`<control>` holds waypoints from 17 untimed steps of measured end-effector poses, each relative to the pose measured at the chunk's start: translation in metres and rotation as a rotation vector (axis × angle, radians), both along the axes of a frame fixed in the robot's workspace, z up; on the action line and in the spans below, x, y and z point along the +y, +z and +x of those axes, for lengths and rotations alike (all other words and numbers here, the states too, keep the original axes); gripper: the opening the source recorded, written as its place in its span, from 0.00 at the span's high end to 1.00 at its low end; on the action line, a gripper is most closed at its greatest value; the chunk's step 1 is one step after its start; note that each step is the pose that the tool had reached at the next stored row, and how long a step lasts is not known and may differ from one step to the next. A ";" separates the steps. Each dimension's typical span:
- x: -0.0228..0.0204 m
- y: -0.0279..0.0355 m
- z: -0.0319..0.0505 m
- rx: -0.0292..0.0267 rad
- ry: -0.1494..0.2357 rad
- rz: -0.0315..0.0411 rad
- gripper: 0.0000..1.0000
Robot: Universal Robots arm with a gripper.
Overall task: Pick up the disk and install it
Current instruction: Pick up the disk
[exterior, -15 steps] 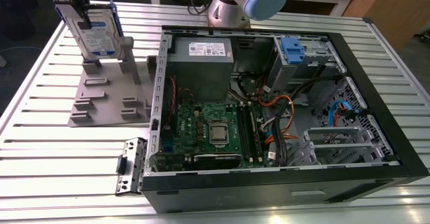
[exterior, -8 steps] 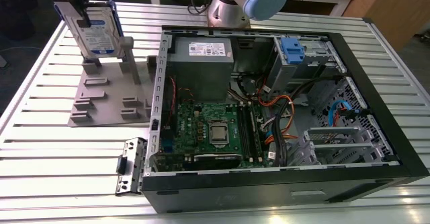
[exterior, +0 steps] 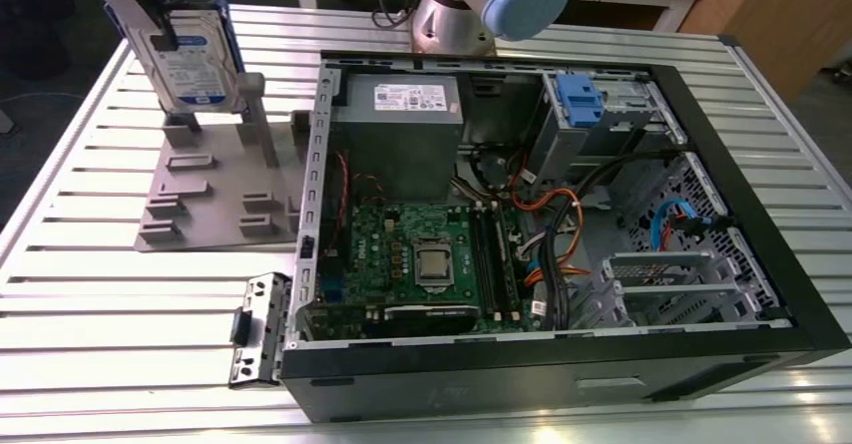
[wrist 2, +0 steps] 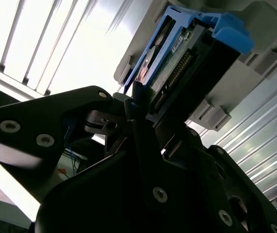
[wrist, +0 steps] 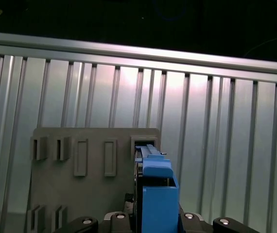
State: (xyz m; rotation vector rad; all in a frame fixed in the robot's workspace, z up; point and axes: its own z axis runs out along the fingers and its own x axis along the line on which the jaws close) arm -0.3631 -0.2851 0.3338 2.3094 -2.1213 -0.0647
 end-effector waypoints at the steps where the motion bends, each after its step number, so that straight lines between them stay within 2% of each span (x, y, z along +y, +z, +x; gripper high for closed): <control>1: 0.0000 0.0005 0.0000 0.0000 0.000 0.0000 0.64; 17: 0.0000 0.0094 0.0000 0.0000 0.000 0.0002 0.64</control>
